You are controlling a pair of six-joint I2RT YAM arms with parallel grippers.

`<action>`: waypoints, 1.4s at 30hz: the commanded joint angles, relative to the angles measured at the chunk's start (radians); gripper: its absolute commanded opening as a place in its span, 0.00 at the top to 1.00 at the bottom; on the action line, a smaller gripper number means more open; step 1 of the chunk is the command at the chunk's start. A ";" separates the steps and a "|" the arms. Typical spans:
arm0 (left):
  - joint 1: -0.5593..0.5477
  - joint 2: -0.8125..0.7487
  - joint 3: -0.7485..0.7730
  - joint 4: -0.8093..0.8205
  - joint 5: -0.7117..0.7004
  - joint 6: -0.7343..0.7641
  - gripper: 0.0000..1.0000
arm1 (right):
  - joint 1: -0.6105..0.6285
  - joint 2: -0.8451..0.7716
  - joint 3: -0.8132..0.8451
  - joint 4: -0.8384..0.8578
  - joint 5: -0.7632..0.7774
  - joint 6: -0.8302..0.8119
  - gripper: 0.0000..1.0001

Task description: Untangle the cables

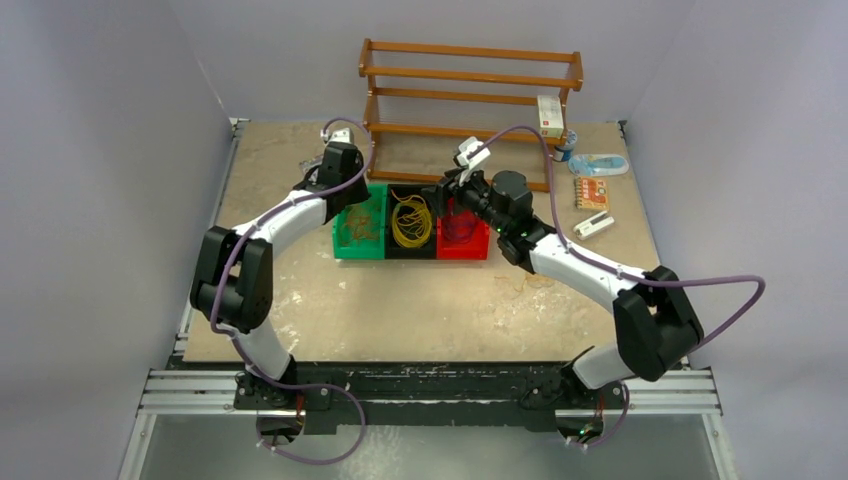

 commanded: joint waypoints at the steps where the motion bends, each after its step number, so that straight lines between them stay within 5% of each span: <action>1: 0.007 -0.026 0.038 0.021 -0.060 -0.009 0.73 | -0.007 -0.065 -0.005 0.052 0.015 0.013 0.32; 18: 0.007 -0.117 0.040 -0.045 -0.112 0.012 0.51 | -0.010 -0.080 0.004 0.028 0.013 0.016 0.32; 31: -0.004 -0.051 0.015 0.003 -0.078 -0.009 1.00 | -0.010 -0.081 -0.001 0.001 0.001 -0.004 0.33; 42: -0.031 -0.001 -0.041 0.045 -0.102 -0.016 1.00 | -0.010 -0.065 0.000 0.004 -0.024 0.004 0.32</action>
